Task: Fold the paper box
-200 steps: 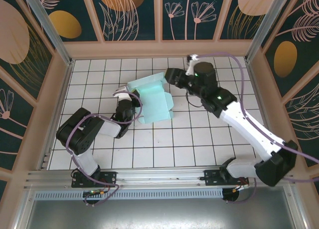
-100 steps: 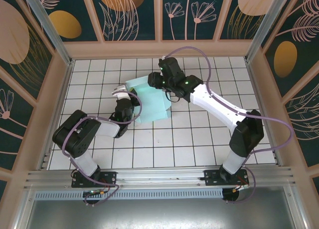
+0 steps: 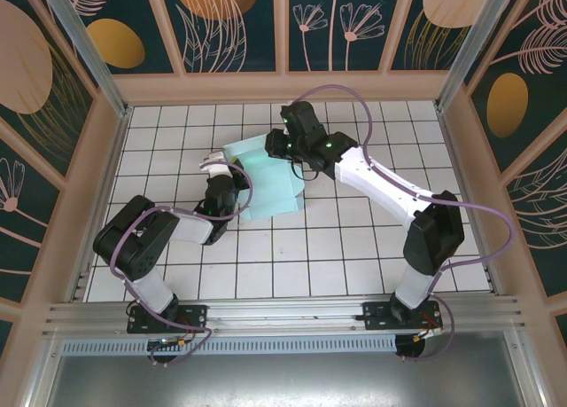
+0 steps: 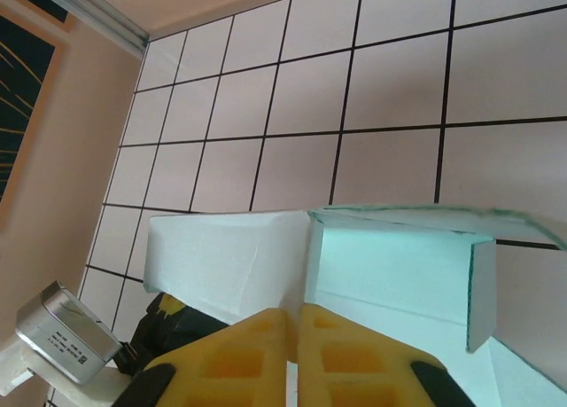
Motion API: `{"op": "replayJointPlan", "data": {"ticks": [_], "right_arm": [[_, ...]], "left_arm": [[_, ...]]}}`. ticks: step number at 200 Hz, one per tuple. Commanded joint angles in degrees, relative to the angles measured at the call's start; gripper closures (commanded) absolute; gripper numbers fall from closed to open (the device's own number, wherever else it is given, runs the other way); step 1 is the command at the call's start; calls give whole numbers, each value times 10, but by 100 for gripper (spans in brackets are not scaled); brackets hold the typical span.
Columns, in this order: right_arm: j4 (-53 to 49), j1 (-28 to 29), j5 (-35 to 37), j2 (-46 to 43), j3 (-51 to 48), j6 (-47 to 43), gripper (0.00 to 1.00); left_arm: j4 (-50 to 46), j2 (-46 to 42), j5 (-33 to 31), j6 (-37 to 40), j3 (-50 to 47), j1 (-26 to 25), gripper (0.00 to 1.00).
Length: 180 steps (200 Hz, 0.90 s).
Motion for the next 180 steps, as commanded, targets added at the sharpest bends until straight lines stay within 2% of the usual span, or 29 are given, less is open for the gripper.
{"op": "replayJointPlan", "data": {"ticks": [1, 11, 20, 25, 40, 47, 65, 78, 102, 125, 138, 154, 180], "right_arm": [[18, -4, -11, 3, 15, 7, 74], [23, -4, -14, 1, 11, 5, 78], [30, -4, -17, -3, 6, 3, 94], [35, -4, -18, -6, 3, 2, 99], [50, -4, -12, -21, -12, -8, 100], [60, -3, -8, -33, -23, -15, 93], [104, -4, 0, -74, -68, -39, 60], [146, -6, 3, -116, -112, -60, 51], [217, -27, -13, -189, -194, -90, 45], [249, -89, -50, -244, -260, -80, 43], [259, -126, -79, -262, -288, -72, 43], [281, -173, -148, -273, -318, -83, 43], [299, -180, -235, -282, -339, -180, 43]], "left_arm": [[5, -7, -6, 4, 12, 1, 100], [5, -6, -4, 3, 13, 1, 100], [5, -5, -3, 3, 13, 1, 100], [2, -5, -3, 1, 14, 1, 100], [-6, -7, -1, -11, 15, 1, 100], [-10, -7, 2, -16, 16, 1, 100], [-27, -8, 8, -30, 20, 1, 100], [-38, -8, 15, -38, 21, 1, 100], [-49, -14, 31, -47, 19, 1, 100], [-50, -25, 60, -44, 17, 1, 100], [-48, -29, 96, -33, 19, 1, 100], [-49, -32, 160, -18, 28, 1, 100], [-84, -26, 256, -12, 62, 1, 100]]}}
